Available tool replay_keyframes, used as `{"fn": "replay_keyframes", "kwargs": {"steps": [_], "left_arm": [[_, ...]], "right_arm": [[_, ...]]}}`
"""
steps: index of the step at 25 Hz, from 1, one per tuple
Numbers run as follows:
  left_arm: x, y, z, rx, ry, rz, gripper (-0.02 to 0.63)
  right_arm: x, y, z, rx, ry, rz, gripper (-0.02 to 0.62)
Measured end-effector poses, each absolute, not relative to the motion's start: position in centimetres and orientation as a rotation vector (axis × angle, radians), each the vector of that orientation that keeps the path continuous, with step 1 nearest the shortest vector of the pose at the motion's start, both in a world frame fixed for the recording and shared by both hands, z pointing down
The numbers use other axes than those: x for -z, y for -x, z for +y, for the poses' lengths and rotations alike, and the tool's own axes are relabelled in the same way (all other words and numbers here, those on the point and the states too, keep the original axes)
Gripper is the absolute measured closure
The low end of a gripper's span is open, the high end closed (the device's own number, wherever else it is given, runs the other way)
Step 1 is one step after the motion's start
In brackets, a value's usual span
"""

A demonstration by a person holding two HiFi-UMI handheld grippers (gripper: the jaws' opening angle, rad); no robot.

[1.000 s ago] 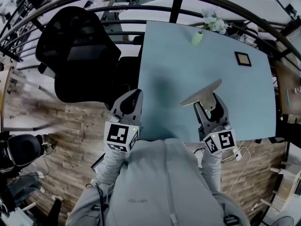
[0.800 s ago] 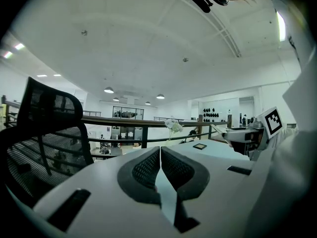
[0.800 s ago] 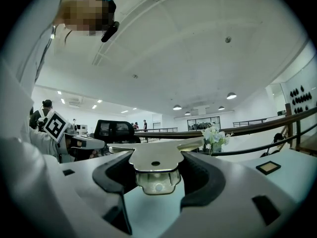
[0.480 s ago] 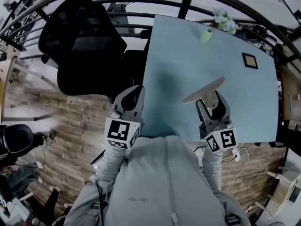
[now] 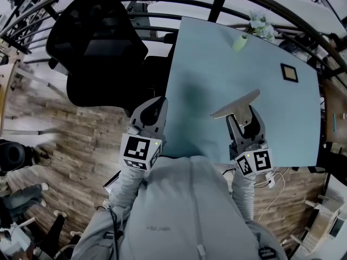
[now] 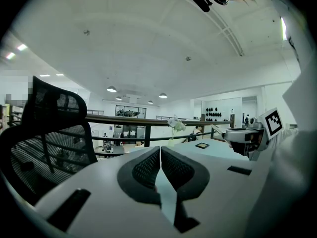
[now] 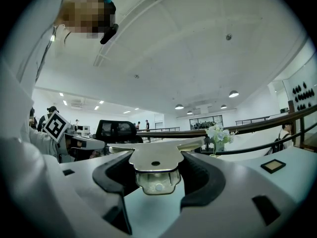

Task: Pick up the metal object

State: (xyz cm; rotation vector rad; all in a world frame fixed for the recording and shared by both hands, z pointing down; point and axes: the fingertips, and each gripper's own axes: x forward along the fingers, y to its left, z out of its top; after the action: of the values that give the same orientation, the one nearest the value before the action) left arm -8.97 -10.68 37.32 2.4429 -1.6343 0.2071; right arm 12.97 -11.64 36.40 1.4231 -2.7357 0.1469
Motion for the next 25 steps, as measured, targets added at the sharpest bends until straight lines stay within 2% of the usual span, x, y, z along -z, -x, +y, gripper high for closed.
{"fn": "replay_keyframes", "kwargs": {"steps": [25], "left_arm": [[-37.2, 8.93, -10.65, -0.204, -2.442, -1.63, 0.577]], "right_arm": [[-36.57, -12.93, -11.45, -0.161, -1.434, -2.724, 0.295]]}}
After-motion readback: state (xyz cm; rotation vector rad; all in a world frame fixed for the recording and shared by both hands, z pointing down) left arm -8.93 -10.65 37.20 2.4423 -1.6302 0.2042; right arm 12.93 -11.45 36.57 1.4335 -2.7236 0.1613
